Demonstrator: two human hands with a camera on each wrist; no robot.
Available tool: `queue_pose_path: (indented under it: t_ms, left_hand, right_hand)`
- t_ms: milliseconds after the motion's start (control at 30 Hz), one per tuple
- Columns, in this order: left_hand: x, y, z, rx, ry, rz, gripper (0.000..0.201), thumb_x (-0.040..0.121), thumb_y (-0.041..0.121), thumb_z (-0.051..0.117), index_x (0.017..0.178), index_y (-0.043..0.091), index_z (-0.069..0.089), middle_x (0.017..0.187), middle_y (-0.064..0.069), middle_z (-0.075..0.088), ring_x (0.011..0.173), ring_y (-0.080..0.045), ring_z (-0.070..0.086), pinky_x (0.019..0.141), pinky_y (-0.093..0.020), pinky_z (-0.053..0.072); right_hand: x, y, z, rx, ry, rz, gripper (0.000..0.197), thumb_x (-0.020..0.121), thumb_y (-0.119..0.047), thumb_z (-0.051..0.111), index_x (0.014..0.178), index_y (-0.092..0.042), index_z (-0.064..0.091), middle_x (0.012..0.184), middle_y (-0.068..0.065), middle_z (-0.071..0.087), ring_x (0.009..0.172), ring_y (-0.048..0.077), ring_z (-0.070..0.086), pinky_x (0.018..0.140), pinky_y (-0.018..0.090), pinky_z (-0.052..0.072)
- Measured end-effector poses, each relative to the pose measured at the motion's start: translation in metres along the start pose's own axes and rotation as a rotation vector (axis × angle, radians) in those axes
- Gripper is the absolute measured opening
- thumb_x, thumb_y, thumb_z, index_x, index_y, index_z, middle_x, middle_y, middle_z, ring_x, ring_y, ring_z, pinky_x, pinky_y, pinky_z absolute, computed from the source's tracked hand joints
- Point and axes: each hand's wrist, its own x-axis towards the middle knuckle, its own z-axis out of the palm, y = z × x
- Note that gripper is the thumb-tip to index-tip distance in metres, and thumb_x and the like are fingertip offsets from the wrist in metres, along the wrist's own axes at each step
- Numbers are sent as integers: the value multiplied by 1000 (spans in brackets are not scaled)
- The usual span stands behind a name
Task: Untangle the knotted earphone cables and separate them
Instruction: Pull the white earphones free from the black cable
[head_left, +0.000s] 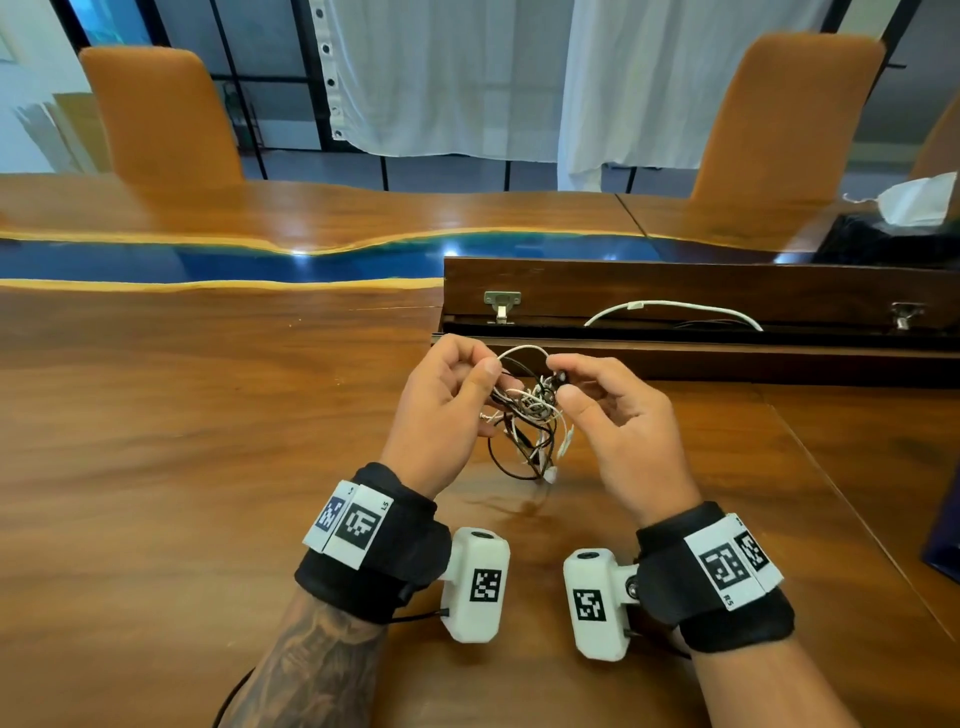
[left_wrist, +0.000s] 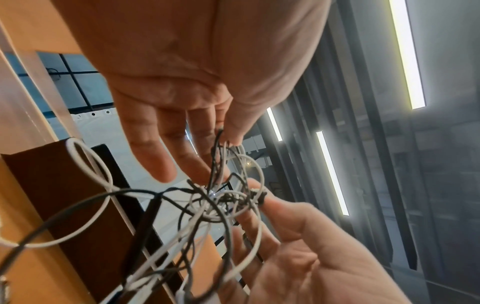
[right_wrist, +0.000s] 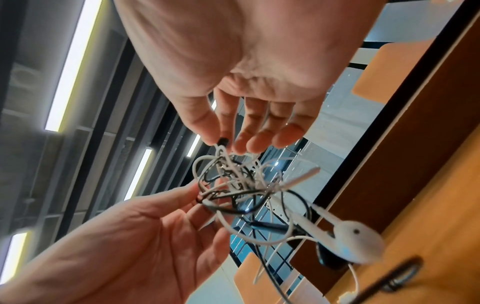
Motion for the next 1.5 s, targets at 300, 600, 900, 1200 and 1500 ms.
queue_pose_path:
  t_ms: [300, 600, 900, 1200, 1500]
  left_hand:
    - [-3, 1, 1, -20, -78, 40, 6, 103, 12, 52, 103, 10, 58, 105, -8, 74, 80, -26, 67, 51, -30, 52]
    - [-2, -2, 1, 107, -131, 46, 18, 90, 5, 71, 103, 17, 70, 85, -8, 66, 75, -15, 61, 72, -28, 57]
    - [2, -9, -4, 327, 61, 86, 18, 91, 24, 72, 81, 10, 66, 68, 8, 59, 60, 1, 50, 60, -10, 43]
    - [5, -5, -2, -244, 147, -49, 15, 104, 22, 52, 92, 15, 57, 73, 0, 67, 74, -17, 68, 63, -30, 56]
    - [5, -10, 0, -225, 68, -32, 18, 102, 18, 55, 84, 16, 52, 61, 6, 41, 58, -12, 40, 58, -21, 41]
  right_hand:
    - [-2, 1, 1, -28, -43, 38, 12, 94, -22, 71, 104, -27, 70, 104, -9, 70, 95, 14, 65, 82, 41, 57]
    - [4, 2, 0, 91, 211, 62, 12, 98, -10, 61, 95, -22, 62, 91, 0, 73, 86, 14, 69, 74, 28, 55]
    - [6, 2, 0, 311, 266, 161, 11, 99, -13, 62, 93, -22, 63, 67, -7, 59, 70, 17, 55, 69, 34, 50]
    - [-1, -6, 1, 52, 28, 121, 23, 86, -13, 78, 103, -21, 64, 100, -1, 73, 91, 10, 73, 76, 27, 61]
    - [2, 1, -8, -298, 46, 103, 25, 96, -9, 63, 95, -35, 63, 81, -14, 56, 74, 1, 56, 64, 12, 47]
